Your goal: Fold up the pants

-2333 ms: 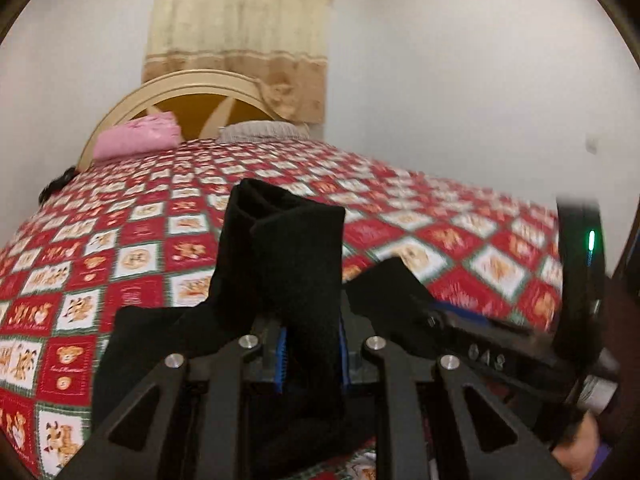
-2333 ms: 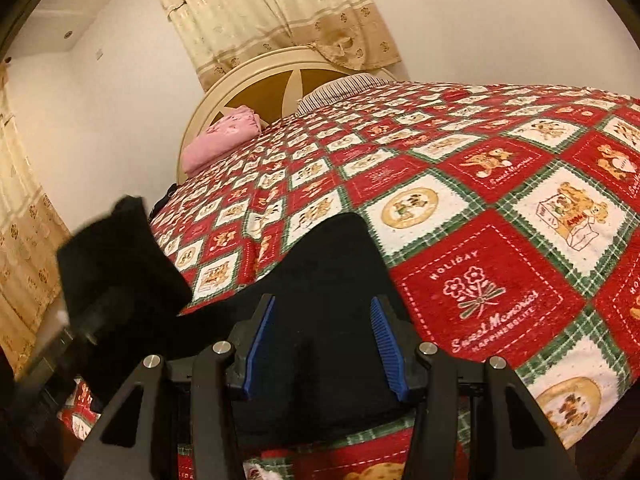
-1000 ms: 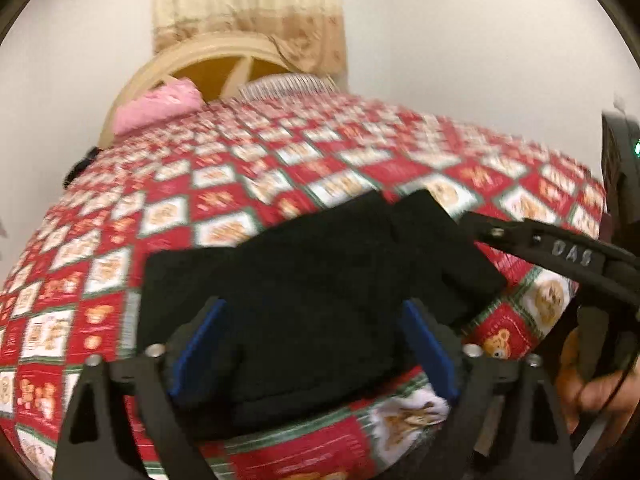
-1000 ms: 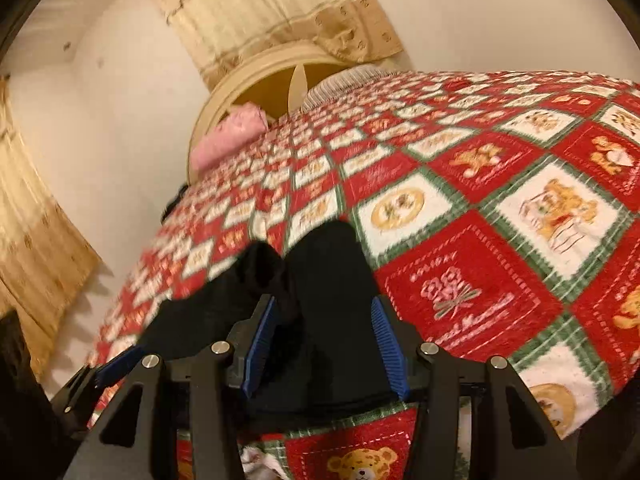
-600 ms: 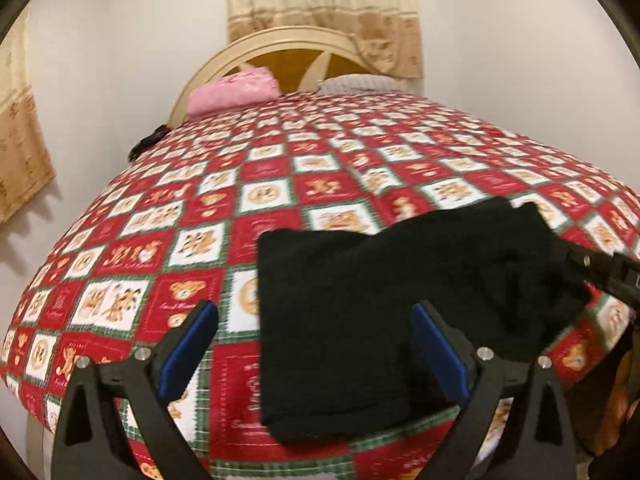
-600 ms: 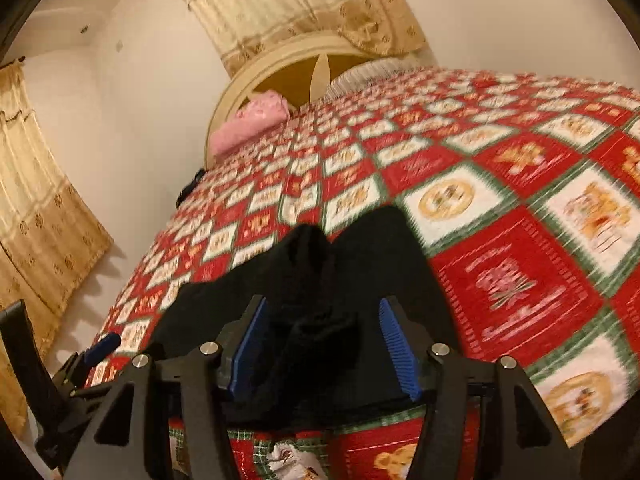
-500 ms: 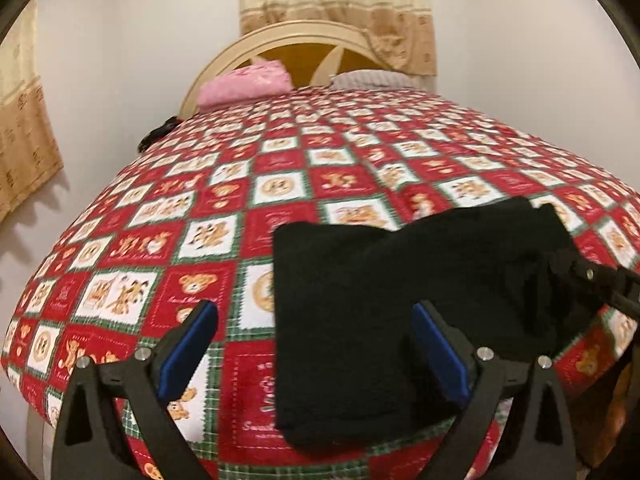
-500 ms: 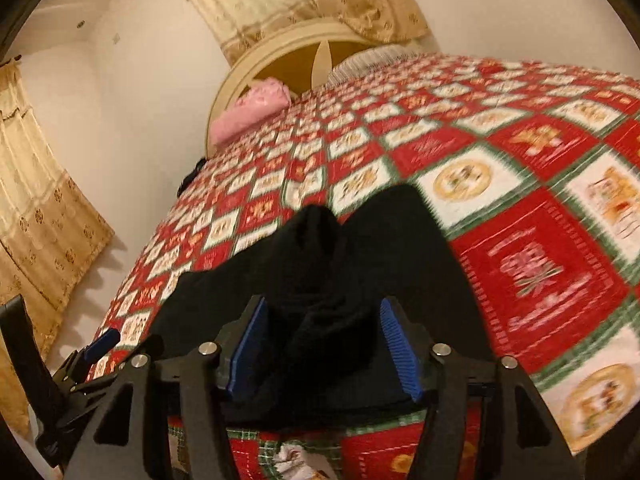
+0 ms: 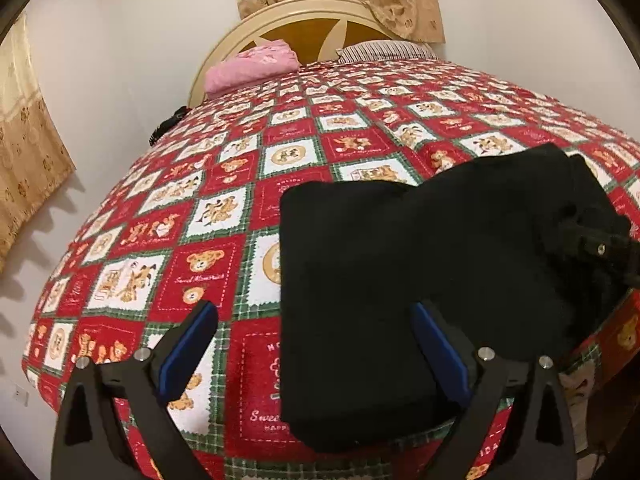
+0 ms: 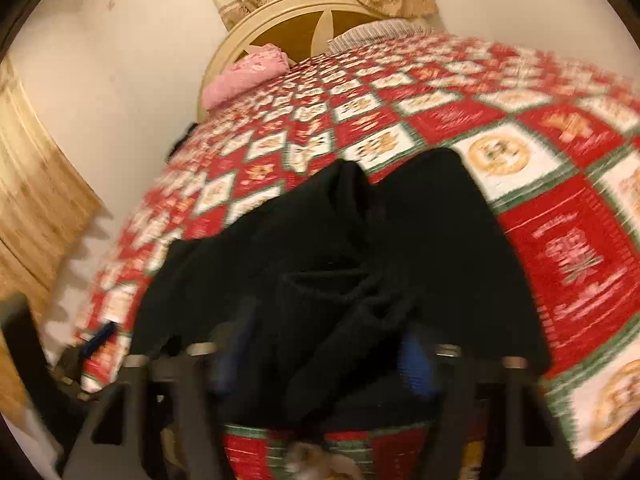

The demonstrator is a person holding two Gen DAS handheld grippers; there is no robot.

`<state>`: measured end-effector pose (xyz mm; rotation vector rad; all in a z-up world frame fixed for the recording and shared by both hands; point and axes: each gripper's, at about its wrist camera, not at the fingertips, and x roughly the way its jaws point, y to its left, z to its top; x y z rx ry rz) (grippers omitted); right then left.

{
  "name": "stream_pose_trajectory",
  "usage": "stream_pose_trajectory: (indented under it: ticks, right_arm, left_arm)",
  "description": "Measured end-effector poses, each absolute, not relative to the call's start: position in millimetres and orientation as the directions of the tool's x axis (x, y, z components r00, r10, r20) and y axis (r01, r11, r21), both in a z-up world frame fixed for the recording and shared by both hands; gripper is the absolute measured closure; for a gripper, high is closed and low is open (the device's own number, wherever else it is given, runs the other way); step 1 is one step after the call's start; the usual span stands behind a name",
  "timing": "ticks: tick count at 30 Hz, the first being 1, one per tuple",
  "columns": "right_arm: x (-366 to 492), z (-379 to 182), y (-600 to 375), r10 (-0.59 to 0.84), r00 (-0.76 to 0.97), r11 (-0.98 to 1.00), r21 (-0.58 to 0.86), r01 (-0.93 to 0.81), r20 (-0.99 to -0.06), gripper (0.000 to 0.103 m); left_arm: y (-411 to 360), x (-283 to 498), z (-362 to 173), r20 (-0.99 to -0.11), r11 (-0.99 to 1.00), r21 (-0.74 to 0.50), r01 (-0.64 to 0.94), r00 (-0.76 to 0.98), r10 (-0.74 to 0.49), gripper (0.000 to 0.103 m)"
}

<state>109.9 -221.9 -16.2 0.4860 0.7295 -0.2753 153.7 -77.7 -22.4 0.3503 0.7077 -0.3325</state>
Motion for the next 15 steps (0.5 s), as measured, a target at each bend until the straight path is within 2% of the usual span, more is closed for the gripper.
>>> stream_pose_trajectory:
  ticks: [2, 5, 11, 15]
  right_arm:
    - [101, -19, -227, -0.055, 0.717, 0.856, 0.337, 0.393, -0.695, 0.075]
    - [91, -18, -227, -0.058, 0.723, 0.869, 0.321, 0.376, -0.689, 0.076]
    - [87, -19, -210, -0.163, 0.708, 0.913, 0.167, 0.373, -0.687, 0.077]
    - [88, -21, -207, -0.191, 0.712, 0.919, 0.132, 0.372, -0.675, 0.077]
  left_arm:
    - [-78, 154, -22, -0.68, 0.89, 0.206, 0.407, 0.714, -0.17, 0.001]
    - [-79, 154, -23, -0.686, 0.888, 0.203, 0.413, 0.707, -0.172, 0.0]
    - [-82, 152, -24, -0.686, 0.879, 0.216, 0.426, 0.706, -0.173, 0.0]
    - [-81, 154, -25, -0.696, 0.885, 0.197, 0.422, 0.696, -0.177, 0.0]
